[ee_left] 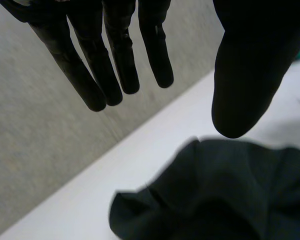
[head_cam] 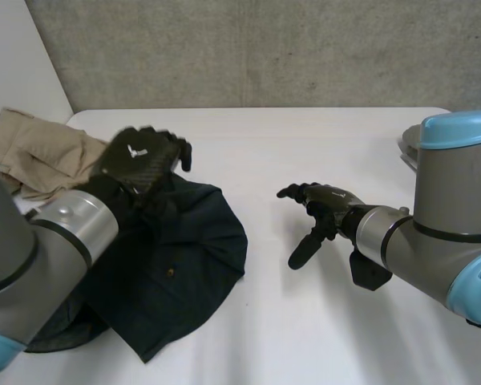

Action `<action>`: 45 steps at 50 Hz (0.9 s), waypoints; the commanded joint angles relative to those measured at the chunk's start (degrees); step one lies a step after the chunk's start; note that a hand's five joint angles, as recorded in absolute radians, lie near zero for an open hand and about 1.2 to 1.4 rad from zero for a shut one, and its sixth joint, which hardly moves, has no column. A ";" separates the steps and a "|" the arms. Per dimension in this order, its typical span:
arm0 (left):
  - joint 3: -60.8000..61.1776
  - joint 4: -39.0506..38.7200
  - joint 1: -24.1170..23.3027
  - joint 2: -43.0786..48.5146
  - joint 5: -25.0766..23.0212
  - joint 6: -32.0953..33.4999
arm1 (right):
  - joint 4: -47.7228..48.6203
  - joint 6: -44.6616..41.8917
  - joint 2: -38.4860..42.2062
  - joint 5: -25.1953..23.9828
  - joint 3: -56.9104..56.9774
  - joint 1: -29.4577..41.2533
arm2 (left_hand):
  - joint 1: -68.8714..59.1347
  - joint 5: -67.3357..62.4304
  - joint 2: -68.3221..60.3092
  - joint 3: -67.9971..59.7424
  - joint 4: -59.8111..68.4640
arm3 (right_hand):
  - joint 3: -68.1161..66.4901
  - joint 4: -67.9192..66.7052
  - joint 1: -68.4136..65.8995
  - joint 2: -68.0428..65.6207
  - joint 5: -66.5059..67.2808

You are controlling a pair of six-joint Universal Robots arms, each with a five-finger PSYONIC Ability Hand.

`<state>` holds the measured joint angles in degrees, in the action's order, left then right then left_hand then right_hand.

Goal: Fold the laundry.

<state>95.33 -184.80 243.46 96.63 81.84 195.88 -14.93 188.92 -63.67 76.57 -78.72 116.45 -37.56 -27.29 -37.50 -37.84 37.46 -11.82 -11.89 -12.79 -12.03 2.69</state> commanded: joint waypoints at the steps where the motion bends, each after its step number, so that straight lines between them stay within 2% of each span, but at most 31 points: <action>1: -1.98 -1.53 0.70 10.32 0.42 6.44 | 0.34 -0.83 0.21 3.49 -2.14 2.55 | 4.80 4.53 4.74 5.08 -4.70 | 1.82 1.89 2.79 2.03 -2.69; 4: -3.83 -2.67 0.52 14.54 0.77 9.25 | 0.69 -1.36 0.56 3.58 -2.84 3.43 | 9.01 8.74 8.95 9.29 -8.92 | 1.82 1.89 2.79 2.03 -2.69; 10: -7.61 -2.76 -0.44 20.52 1.04 12.77 | 1.22 -2.85 1.18 4.46 -3.37 4.40 | 4.82 4.56 4.77 5.10 -4.73 | 1.82 1.89 2.79 2.03 -2.69; 13: -9.80 -2.41 -1.41 22.98 1.13 14.09 | 1.31 -3.21 1.53 5.78 -3.28 4.31 | -9.09 -9.35 -9.15 -8.81 9.18 | 1.82 1.89 2.79 2.03 -2.69; 14: -10.85 -1.89 -1.67 23.42 1.30 14.70 | 1.31 -3.03 1.53 6.65 -3.11 3.97 | -34.30 -34.57 -34.36 -34.02 34.39 | 1.82 1.89 2.79 2.03 -2.69; 15: -11.39 -1.62 -1.67 23.51 1.39 14.97 | 1.31 -3.03 1.53 7.18 -3.10 3.88 | -42.36 -42.63 -42.42 -42.08 42.45 | 1.82 1.89 2.79 2.03 -2.69; 20: -14.46 0.40 -1.94 19.75 3.32 15.14 | 1.31 -1.72 1.00 10.00 -2.49 3.35 | -42.44 -42.71 -42.50 -42.16 42.54 | 1.82 1.89 2.79 2.03 -2.69; 25: -19.03 1.20 -3.43 11.66 4.11 14.71 | 0.78 2.32 1.44 12.37 -0.03 4.05 | -42.44 -42.71 -42.50 -42.16 42.54 | 1.82 1.89 2.79 2.03 -2.69; 30: -24.57 2.86 -5.71 8.22 4.29 14.44 | -3.78 10.75 4.77 14.92 5.41 6.86 | -42.44 -42.71 -42.50 -42.16 42.54 | 1.82 1.89 2.79 2.03 -2.69; 37: -29.66 8.66 -6.86 8.48 5.26 16.37 | -14.93 26.64 11.36 13.34 14.54 11.68 | -42.44 -42.71 -42.50 -42.16 42.54 | 1.82 1.89 2.79 2.03 -2.69; 45: -31.78 10.78 -7.65 8.49 5.43 16.90 | -19.00 35.28 18.57 12.02 25.54 19.43 | -42.44 -42.71 -42.50 -42.16 42.54 | 1.82 1.89 2.79 2.03 -2.69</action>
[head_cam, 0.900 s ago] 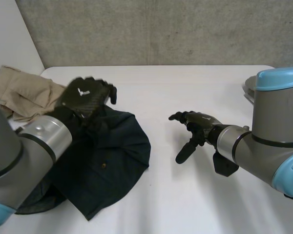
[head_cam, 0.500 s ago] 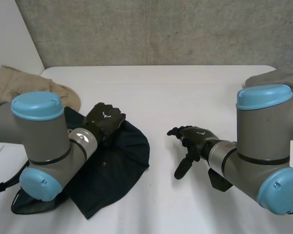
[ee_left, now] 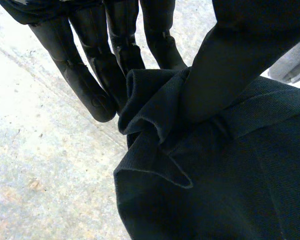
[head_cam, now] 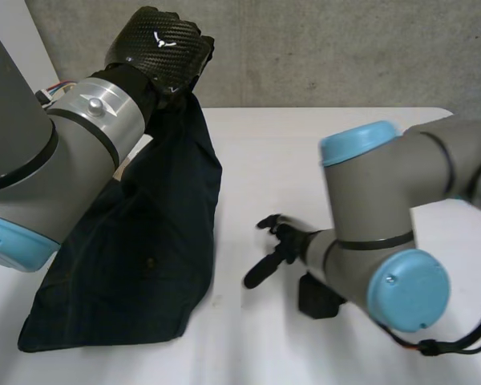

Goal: Fold the laundry.

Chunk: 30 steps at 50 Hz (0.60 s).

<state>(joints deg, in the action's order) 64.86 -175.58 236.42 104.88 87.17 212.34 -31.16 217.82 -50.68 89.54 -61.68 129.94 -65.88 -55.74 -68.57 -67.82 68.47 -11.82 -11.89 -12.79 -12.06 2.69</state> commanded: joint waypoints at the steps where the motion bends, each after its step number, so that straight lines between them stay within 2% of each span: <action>1: -1.22 1.56 -0.78 0.24 0.10 0.44 | -2.50 6.82 6.29 -1.12 9.55 6.46 | -14.12 -14.26 -11.43 -12.18 11.53 | 1.82 1.89 2.79 2.06 -2.69; 8: -1.05 1.55 -1.40 0.32 0.63 1.85 | -3.47 11.83 9.99 -3.76 15.28 9.28 | -14.12 -14.26 -11.43 -12.18 11.53 | -1.00 -0.93 -0.02 -0.76 0.12; 10: -1.05 1.64 -1.40 0.32 0.80 2.02 | -3.38 12.36 10.25 -3.94 15.28 9.28 | -14.12 -14.26 -11.43 -12.18 11.53 | -14.93 -14.86 -13.96 -14.69 14.06; 11: -0.96 1.73 -1.31 0.06 0.98 2.02 | -2.94 12.63 10.69 -3.85 15.28 9.10 | -14.12 -14.26 -11.43 -12.18 11.53 | -32.33 -32.25 -31.35 -32.08 31.45; 14: -1.05 1.73 -1.22 -0.03 1.24 1.76 | -2.06 12.45 11.65 -3.24 14.93 8.58 | -14.12 -14.26 -11.43 -12.18 11.53 | -66.18 -66.11 -65.21 -65.94 65.31; 18: -1.57 1.47 -0.78 -1.69 1.68 0.09 | -0.83 10.97 11.48 1.06 13.61 4.98 | -14.12 -14.26 -11.43 -12.18 11.53 | -68.18 -68.11 -67.21 -67.94 67.31; 21: -2.10 1.47 -0.61 -3.98 2.12 -2.19 | 0.22 6.05 8.85 6.51 12.73 1.73 | -14.12 -14.26 -11.43 -12.18 11.53 | -68.18 -68.11 -67.21 -67.94 67.31; 23: -2.54 0.94 -0.17 -5.47 2.74 -4.12 | 1.01 -1.14 4.73 9.50 12.03 -1.17 | -14.12 -14.26 -11.43 -12.18 11.53 | -68.18 -68.11 -67.21 -67.94 67.31; 27: -3.77 -0.81 0.80 -6.97 3.79 -6.41 | 4.61 -14.76 -4.41 10.04 11.06 -5.57 | -14.12 -14.26 -11.43 -12.18 11.53 | -68.18 -68.11 -67.21 -67.94 67.31; 30: -5.26 -1.61 1.24 -7.15 4.40 -7.46 | 8.99 -24.85 -10.29 6.72 12.37 -7.68 | -14.12 -14.26 -11.43 -12.18 11.53 | -68.18 -68.11 -67.21 -67.94 67.31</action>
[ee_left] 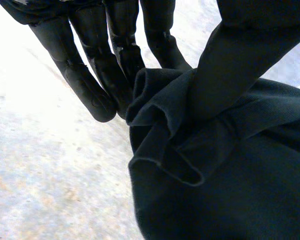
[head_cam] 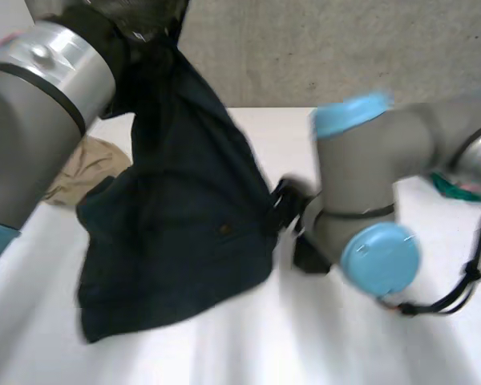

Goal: Fold the laundry.

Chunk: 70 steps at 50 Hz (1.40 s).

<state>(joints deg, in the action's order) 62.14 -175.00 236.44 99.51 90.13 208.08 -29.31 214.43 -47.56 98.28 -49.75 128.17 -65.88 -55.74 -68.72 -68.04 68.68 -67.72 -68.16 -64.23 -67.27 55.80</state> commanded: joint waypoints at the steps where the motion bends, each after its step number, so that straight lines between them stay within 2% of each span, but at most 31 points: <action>1: -2.90 -2.19 1.39 -1.86 1.71 -3.38 | 8.12 -23.42 -14.74 -2.91 0.97 -6.35 | -14.12 -14.26 -11.28 -11.96 11.32 | -12.28 -11.84 -15.77 -12.73 14.20; 7: -5.01 -2.45 2.98 -1.95 4.70 -6.54 | 10.59 -33.62 -19.68 -6.70 7.73 -8.38 | -14.12 -14.26 -11.28 -11.96 11.32 | -12.28 -11.84 -15.77 -12.73 14.20; 10: -5.80 -3.15 4.21 -1.60 5.32 -8.13 | 10.15 -37.93 -18.45 -8.02 12.39 -8.73 | -14.12 -14.26 -11.28 -11.96 11.32 | -12.28 -11.84 -15.77 -12.73 14.20; 14: -4.15 -2.63 5.70 0.32 5.06 -9.80 | 3.41 -43.64 -15.64 -8.98 14.42 -8.47 | -14.12 -14.26 -11.28 -11.96 11.32 | -12.28 -11.84 -15.77 -12.73 14.20; 21: 5.78 0.18 6.76 1.47 3.39 -11.12 | -4.17 -48.75 -15.20 -9.51 6.97 -8.55 | -14.12 -14.26 -11.28 -11.96 11.32 | -12.28 -11.84 -15.77 -12.73 14.20; 26: 15.27 0.19 6.14 4.36 -0.65 -10.42 | -1.90 -51.64 -14.76 -13.10 -2.78 -9.17 | -14.12 -14.26 -11.28 -11.96 11.32 | -12.28 -11.84 -15.77 -12.73 14.20; 31: 16.17 -0.60 6.23 12.27 -1.71 -6.99 | 0.13 -55.51 -10.64 -15.40 -5.97 -8.91 | -14.12 -14.26 -11.28 -11.96 11.32 | -12.28 -11.84 -15.77 -12.73 14.20; 36: 8.80 -0.78 7.11 19.57 -1.45 -4.44 | 3.02 -56.31 -4.49 -13.56 -1.76 -8.38 | -14.12 -14.26 -11.28 -11.96 11.32 | -12.28 -11.84 -15.77 -12.73 14.20; 40: -1.56 -2.01 8.08 23.97 -1.89 -3.74 | 7.85 -57.01 1.84 -9.96 6.84 -8.03 | -14.12 -14.26 -11.28 -11.96 11.32 | -12.28 -11.84 -15.77 -12.73 14.20; 43: -12.02 -6.04 8.60 27.13 -2.59 -4.26 | 13.30 -58.24 6.68 -7.85 17.12 -8.03 | -14.12 -14.26 -11.28 -11.96 11.32 | -12.28 -11.84 -15.77 -12.73 14.20; 48: -27.14 -17.46 8.60 29.51 -5.14 -4.61 | 26.47 -62.11 12.57 -3.81 35.57 -7.94 | -14.12 -14.26 -11.28 -11.96 11.32 | -12.28 -11.84 -15.77 -12.73 14.20; 51: -32.86 -29.47 9.04 28.55 -5.06 -6.45 | 42.26 -64.13 14.25 -1.09 44.99 -9.16 | -14.12 -14.26 -11.28 -11.96 11.32 | -12.28 -11.84 -15.77 -12.73 14.20; 54: -32.88 -35.83 9.31 27.49 -4.44 -9.53 | 47.75 -63.26 12.50 -1.08 43.00 -9.17 | -14.12 -14.26 -11.28 -11.96 11.32 | -12.28 -11.84 -15.77 -12.73 14.20; 56: -31.39 -38.92 9.39 26.61 -4.26 -11.99 | 50.40 -62.73 10.04 -2.91 38.08 -8.65 | -14.12 -14.26 -11.28 -11.96 11.32 | -12.28 -11.84 -15.77 -12.73 14.20; 58: -27.54 -37.71 9.66 25.48 -4.52 -13.48 | 51.28 -62.73 7.84 -6.24 32.30 -8.56 | -14.12 -14.26 -11.28 -11.96 11.32 | -12.28 -11.84 -15.77 -12.73 14.20; 62: -17.98 -35.33 9.75 22.32 -4.87 -14.46 | 51.46 -62.99 5.29 -9.86 23.77 -8.12 | -14.12 -14.26 -11.28 -11.96 11.32 | -12.28 -11.84 -15.77 -12.73 14.20; 65: -10.58 -34.88 9.66 20.64 -4.87 -14.37 | 50.06 -63.43 4.23 -10.13 19.10 -8.38 | -14.12 -14.26 -11.28 -11.96 11.32 | -12.28 -11.84 -15.77 -12.73 14.20; 70: 6.65 -34.45 9.48 18.35 -5.93 -13.32 | 41.45 -63.69 1.68 -11.18 7.76 -9.87 | -14.12 -14.26 -11.28 -11.96 11.32 | -12.28 -11.84 -15.77 -12.73 14.20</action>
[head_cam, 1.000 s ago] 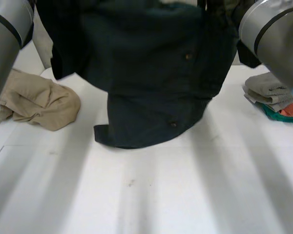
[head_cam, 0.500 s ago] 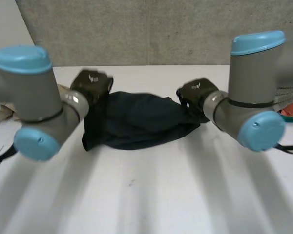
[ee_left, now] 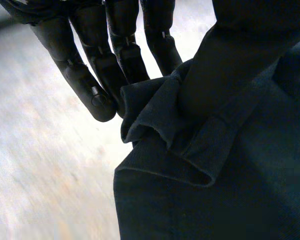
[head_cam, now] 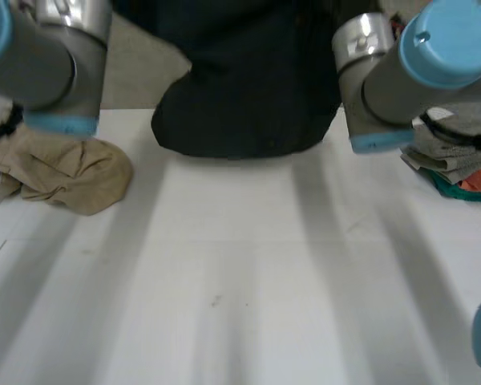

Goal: Fold the laundry.

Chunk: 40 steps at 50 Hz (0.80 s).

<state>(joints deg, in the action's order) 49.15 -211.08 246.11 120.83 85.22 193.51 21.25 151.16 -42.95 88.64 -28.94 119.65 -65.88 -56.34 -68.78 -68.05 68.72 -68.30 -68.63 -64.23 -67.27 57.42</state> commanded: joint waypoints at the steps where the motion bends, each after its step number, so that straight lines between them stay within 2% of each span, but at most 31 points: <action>1: 22.02 1.63 -0.19 -3.15 -1.28 1.51 | -10.69 -0.51 -3.19 -1.97 -14.64 -1.52 | -14.12 -13.66 -11.22 -11.95 11.28 | -11.69 -11.37 -15.77 -12.73 12.58; 7: 36.08 3.82 0.25 -4.46 -2.95 4.67 | -22.46 -2.79 -4.85 -8.03 -27.46 -2.49 | -14.12 -13.66 -11.22 -11.95 11.28 | -11.69 -11.37 -15.77 -12.73 12.58; 14: 41.38 11.20 0.34 -8.50 -2.78 8.19 | -28.89 -3.24 -8.19 -9.10 -35.04 -3.37 | -14.12 -13.66 -11.22 -11.95 11.28 | -11.69 -11.37 -15.77 -12.73 12.58; 19: 40.95 16.39 1.13 -10.70 -2.07 8.55 | -29.95 4.21 -10.30 -8.92 -37.68 -3.72 | -14.12 -13.66 -11.22 -11.95 11.28 | -11.01 -10.69 -15.08 -12.04 11.89; 22: 40.15 17.36 1.31 -10.71 -2.07 8.46 | -30.22 8.00 -10.31 -8.66 -37.51 -3.98 | -14.12 -13.66 -11.22 -11.95 11.28 | 1.22 1.54 -2.85 0.19 -0.34; 23: 39.54 17.89 1.39 -10.62 -2.07 8.37 | -30.65 10.01 -10.22 -8.13 -37.34 -4.16 | -14.12 -13.66 -11.22 -11.95 11.28 | 13.60 13.92 9.53 12.57 -12.72; 27: 38.05 18.77 1.22 -10.71 -1.81 8.02 | -33.11 13.36 -10.04 -5.94 -36.98 -4.60 | -14.12 -13.66 -11.22 -11.95 11.28 | 36.02 36.34 31.94 34.98 -35.14; 33: 34.62 20.26 1.13 -10.62 -1.28 7.05 | -34.79 10.66 -10.83 -2.86 -38.56 -4.78 | -14.12 -13.66 -11.22 -11.95 11.28 | 41.65 41.97 37.57 40.61 -40.77; 40: 29.43 24.22 1.31 -9.21 -0.23 5.56 | -32.59 2.66 -11.19 -5.31 -43.13 -4.78 | -14.12 -13.66 -11.22 -11.95 11.28 | 44.00 44.32 39.93 42.97 -43.12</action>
<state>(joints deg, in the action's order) 82.30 -189.71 247.28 110.54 84.22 200.17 -12.87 159.70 -53.94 85.13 -68.74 114.72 -65.88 -56.34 -68.83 -68.12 68.72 -26.31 -24.65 -26.02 -25.67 13.66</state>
